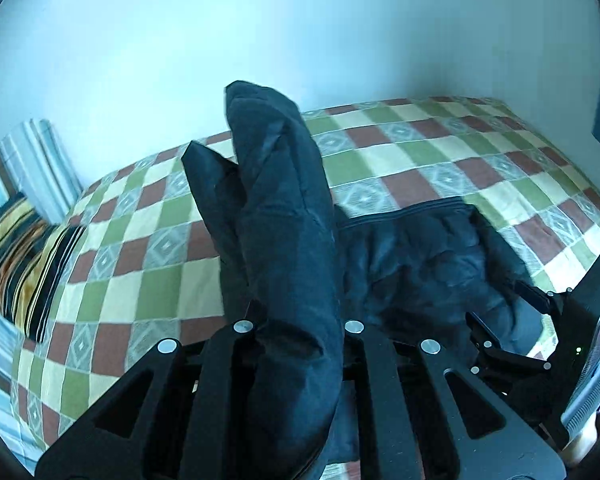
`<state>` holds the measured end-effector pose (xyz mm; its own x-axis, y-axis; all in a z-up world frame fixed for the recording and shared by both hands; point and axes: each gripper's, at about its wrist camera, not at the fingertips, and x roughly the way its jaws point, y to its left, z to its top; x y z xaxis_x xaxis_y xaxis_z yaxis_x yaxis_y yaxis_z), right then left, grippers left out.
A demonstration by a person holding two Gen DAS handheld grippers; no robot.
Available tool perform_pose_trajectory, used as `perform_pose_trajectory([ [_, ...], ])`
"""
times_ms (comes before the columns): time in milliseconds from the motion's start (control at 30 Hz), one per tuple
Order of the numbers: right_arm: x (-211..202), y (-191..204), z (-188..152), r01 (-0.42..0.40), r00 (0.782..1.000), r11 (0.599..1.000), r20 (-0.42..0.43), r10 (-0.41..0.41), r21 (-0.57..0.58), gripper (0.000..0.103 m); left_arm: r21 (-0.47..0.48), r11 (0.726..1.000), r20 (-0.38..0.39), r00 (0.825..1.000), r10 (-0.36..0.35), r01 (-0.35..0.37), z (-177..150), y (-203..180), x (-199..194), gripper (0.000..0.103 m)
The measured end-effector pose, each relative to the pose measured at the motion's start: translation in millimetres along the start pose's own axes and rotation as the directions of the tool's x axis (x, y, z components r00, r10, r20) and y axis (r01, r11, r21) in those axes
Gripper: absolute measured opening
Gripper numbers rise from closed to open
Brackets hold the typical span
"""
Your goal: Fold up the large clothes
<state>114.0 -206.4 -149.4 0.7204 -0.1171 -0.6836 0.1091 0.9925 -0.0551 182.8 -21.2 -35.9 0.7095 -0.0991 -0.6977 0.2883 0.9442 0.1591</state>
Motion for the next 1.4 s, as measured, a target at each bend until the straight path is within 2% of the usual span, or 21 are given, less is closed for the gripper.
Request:
perform_pose_trajectory([
  [167, -6, -50, -10, 0.051, 0.999, 0.996, -0.017, -0.050, 0.070, 0.069, 0.087, 0.996, 0.003, 0.999, -0.032, 0.031, 6, -63, 7, 0.012],
  [300, -8, -91, -24, 0.090, 0.996, 0.988, -0.038, -0.086, 0.125, 0.069, 0.148, 0.988, -0.024, 0.999, -0.048, 0.051, 5, -113, 24, 0.011],
  [567, -6, -144, -44, 0.119, 0.991, 0.971, -0.078, -0.105, 0.206, 0.069, 0.240, 0.968, -0.080, 0.995, -0.058, 0.076, -10, -187, 53, 0.010],
  [900, 4, -167, -59, 0.125, 0.988, 0.964, -0.119, -0.099, 0.234, 0.069, 0.291, 0.956, -0.085, 0.996, -0.011, 0.035, -28, -223, 74, 0.010],
  [1400, 5, -169, -64, 0.158, 0.982, 0.965, -0.139, -0.130, 0.211, 0.069, 0.307, 0.952, -0.049, 0.999, 0.023, -0.007, -33, -229, 74, 0.011],
])
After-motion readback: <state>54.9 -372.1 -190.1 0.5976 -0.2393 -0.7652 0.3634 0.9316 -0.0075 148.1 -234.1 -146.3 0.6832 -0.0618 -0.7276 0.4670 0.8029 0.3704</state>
